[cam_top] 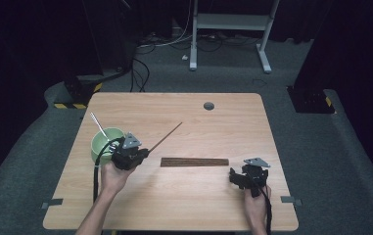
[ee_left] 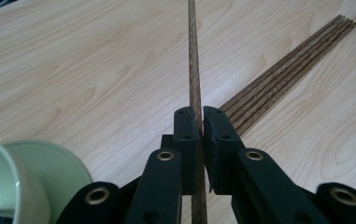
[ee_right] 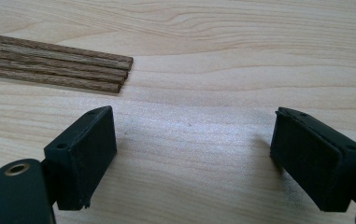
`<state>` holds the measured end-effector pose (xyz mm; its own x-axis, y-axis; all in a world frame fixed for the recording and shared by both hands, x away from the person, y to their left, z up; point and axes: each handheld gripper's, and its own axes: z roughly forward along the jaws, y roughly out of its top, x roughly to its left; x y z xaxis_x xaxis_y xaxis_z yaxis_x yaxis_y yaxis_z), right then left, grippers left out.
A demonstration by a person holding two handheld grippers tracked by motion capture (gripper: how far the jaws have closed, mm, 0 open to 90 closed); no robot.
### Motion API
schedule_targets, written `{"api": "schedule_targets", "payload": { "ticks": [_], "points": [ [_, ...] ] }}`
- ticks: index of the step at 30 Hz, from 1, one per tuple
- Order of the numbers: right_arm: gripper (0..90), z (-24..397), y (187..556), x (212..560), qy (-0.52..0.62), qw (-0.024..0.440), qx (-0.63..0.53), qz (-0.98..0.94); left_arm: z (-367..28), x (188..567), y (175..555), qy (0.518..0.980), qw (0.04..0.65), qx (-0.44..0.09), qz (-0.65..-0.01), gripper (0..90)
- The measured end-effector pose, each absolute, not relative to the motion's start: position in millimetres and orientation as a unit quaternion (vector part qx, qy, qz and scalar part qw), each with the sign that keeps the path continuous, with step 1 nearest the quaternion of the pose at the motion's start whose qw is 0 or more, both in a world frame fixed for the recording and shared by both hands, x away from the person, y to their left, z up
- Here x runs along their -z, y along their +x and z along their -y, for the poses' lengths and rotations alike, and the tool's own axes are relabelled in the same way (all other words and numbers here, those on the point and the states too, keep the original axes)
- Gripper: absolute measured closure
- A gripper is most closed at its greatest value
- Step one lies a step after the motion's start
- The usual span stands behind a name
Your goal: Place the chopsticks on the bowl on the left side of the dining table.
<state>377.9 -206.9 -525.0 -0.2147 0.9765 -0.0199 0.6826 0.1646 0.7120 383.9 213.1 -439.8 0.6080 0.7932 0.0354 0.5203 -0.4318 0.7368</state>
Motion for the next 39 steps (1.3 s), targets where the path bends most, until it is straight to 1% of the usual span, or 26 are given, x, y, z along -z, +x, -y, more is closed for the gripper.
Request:
{"api": "schedule_targets", "payload": {
  "ticks": [15,39],
  "points": [
    [13.9,206.9,377.7,525.0,0.575,0.249,-0.295,-0.721,-251.1,436.8,368.8,0.808,0.355,-0.204,-0.423,83.9],
    [13.9,206.9,377.7,525.1,0.574,0.25,-0.295,-0.722,-286.2,438.5,361.6,0.792,0.351,-0.22,-0.449,83.9]
  ]
}}
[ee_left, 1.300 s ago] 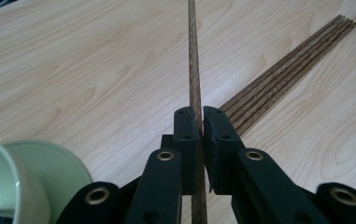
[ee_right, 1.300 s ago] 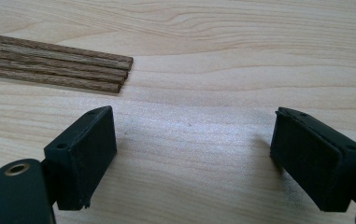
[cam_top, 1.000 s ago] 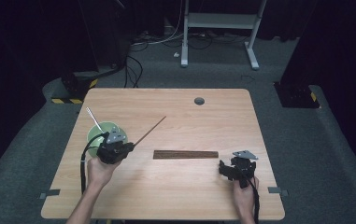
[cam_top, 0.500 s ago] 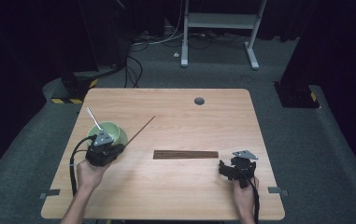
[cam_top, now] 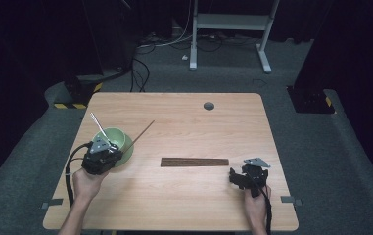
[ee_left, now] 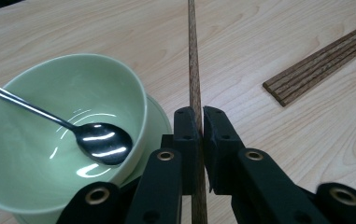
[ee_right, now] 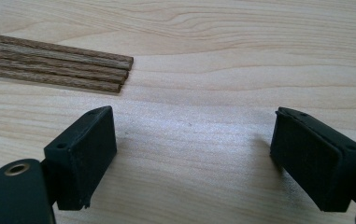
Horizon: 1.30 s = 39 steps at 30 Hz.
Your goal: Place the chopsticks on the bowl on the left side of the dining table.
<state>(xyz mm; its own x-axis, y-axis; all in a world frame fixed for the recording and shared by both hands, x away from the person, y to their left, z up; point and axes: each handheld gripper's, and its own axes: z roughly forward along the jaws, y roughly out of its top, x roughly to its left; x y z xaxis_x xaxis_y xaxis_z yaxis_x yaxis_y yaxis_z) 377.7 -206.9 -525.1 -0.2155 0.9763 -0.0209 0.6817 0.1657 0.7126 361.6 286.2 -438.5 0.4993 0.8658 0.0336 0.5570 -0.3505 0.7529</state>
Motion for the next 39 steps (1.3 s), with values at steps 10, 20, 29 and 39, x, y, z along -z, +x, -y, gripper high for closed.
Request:
{"api": "schedule_targets", "payload": {
  "ticks": [10,20,29,39],
  "points": [
    [13.9,206.9,377.6,525.1,0.575,0.25,-0.295,-0.721,-299.7,441.3,360.4,0.786,0.346,-0.224,-0.461,83.9],
    [13.9,206.8,377.6,525.1,0.575,0.249,-0.295,-0.721,-312.8,442.6,366.0,0.779,0.335,-0.229,-0.477,83.9],
    [13.9,206.8,377.6,525.1,0.575,0.25,-0.295,-0.721,-324.0,443.0,374.9,0.776,0.322,-0.232,-0.491,83.9],
    [13.9,206.9,377.6,525.1,0.574,0.25,-0.295,-0.722,-329.7,445.4,384.7,0.778,0.306,-0.233,-0.497,83.9]
  ]
}}
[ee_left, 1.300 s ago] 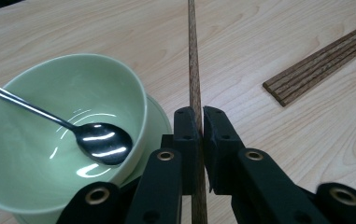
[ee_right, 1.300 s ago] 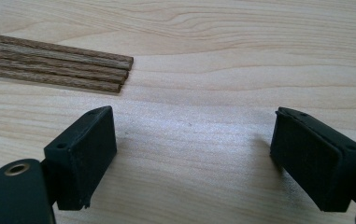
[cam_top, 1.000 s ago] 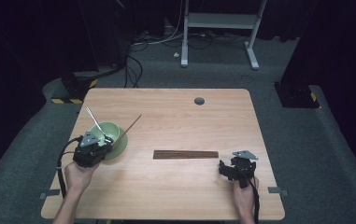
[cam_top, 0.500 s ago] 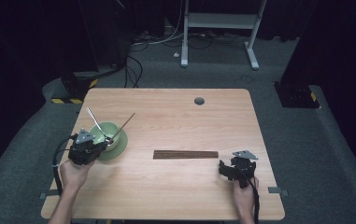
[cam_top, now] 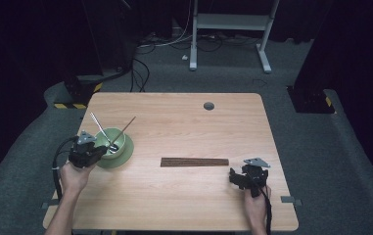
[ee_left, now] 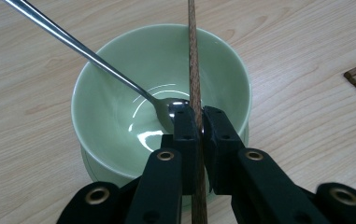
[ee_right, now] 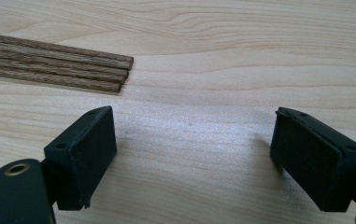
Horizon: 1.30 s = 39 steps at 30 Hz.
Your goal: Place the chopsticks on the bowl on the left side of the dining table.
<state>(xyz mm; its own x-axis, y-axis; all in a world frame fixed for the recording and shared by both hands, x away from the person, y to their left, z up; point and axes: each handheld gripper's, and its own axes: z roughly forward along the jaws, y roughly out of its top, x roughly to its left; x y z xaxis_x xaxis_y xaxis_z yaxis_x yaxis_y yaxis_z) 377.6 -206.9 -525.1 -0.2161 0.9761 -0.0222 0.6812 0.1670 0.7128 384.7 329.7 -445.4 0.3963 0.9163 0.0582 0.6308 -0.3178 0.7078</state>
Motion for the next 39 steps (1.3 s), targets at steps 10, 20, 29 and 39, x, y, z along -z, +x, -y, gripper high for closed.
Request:
{"api": "schedule_targets", "payload": {
  "ticks": [10,20,29,39],
  "points": [
    [13.9,206.9,377.6,525.1,0.574,0.25,-0.295,-0.722,-334.8,447.0,395.0,0.777,0.293,-0.237,-0.504,83.9],
    [13.9,206.8,377.5,525.0,0.574,0.25,-0.295,-0.722,-337.3,444.5,405.3,0.788,0.264,-0.247,-0.498,83.7],
    [13.9,206.8,377.5,525.1,0.574,0.25,-0.295,-0.722,-342.1,443.4,411.6,0.786,0.258,-0.241,-0.508,83.5],
    [13.9,206.5,377.2,525.0,0.576,0.249,-0.295,-0.721,-348.1,442.6,413.9,0.783,0.245,-0.247,-0.515,83.4]
  ]
}}
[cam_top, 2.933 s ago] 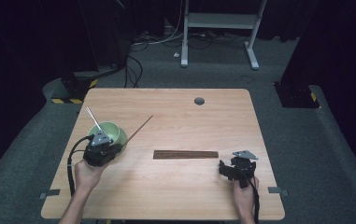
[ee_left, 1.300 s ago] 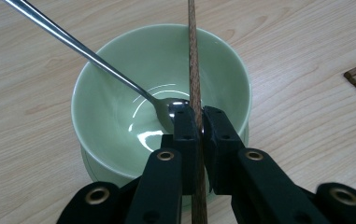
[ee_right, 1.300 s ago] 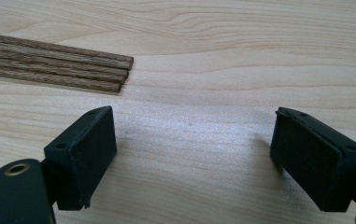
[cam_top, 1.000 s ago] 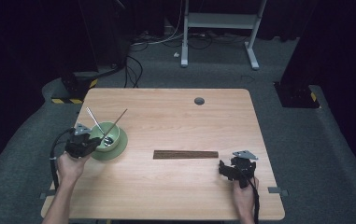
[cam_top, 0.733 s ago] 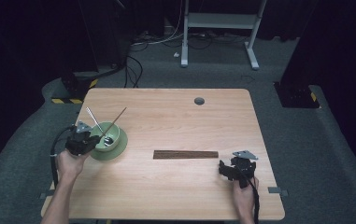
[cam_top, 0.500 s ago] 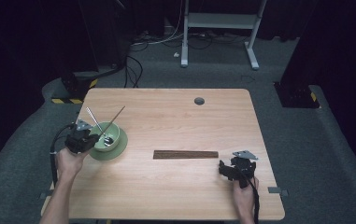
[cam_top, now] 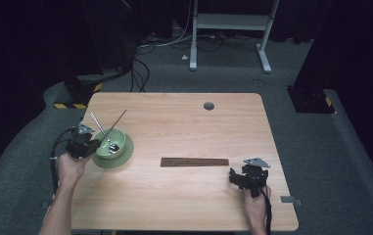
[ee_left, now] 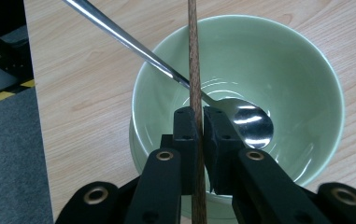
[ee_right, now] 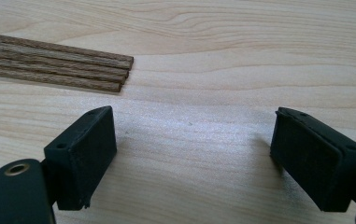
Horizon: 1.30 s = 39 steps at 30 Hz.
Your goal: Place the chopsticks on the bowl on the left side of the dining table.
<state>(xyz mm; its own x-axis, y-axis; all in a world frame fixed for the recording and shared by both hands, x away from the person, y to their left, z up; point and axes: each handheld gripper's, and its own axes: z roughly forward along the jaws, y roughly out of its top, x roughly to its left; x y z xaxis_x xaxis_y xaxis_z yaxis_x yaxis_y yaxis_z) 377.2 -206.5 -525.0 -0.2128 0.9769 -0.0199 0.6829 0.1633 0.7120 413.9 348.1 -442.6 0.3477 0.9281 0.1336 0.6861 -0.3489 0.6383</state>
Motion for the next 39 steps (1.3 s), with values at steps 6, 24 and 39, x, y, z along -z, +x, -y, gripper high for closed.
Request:
{"api": "schedule_targets", "payload": {
  "ticks": [6,24,39],
  "points": [
    [13.9,206.6,377.2,525.0,0.576,0.249,-0.295,-0.721,-351.4,442.4,414.1,0.781,0.248,-0.244,-0.518,83.2],
    [13.9,206.6,377.2,525.0,0.576,0.249,-0.295,-0.721,-354.9,439.1,409.9,0.758,0.277,-0.24,-0.539,61.9],
    [13.9,206.5,377.1,525.0,0.576,0.249,-0.295,-0.721,-343.3,432.9,405.4,0.741,0.301,-0.251,-0.545,43.8]
  ]
}}
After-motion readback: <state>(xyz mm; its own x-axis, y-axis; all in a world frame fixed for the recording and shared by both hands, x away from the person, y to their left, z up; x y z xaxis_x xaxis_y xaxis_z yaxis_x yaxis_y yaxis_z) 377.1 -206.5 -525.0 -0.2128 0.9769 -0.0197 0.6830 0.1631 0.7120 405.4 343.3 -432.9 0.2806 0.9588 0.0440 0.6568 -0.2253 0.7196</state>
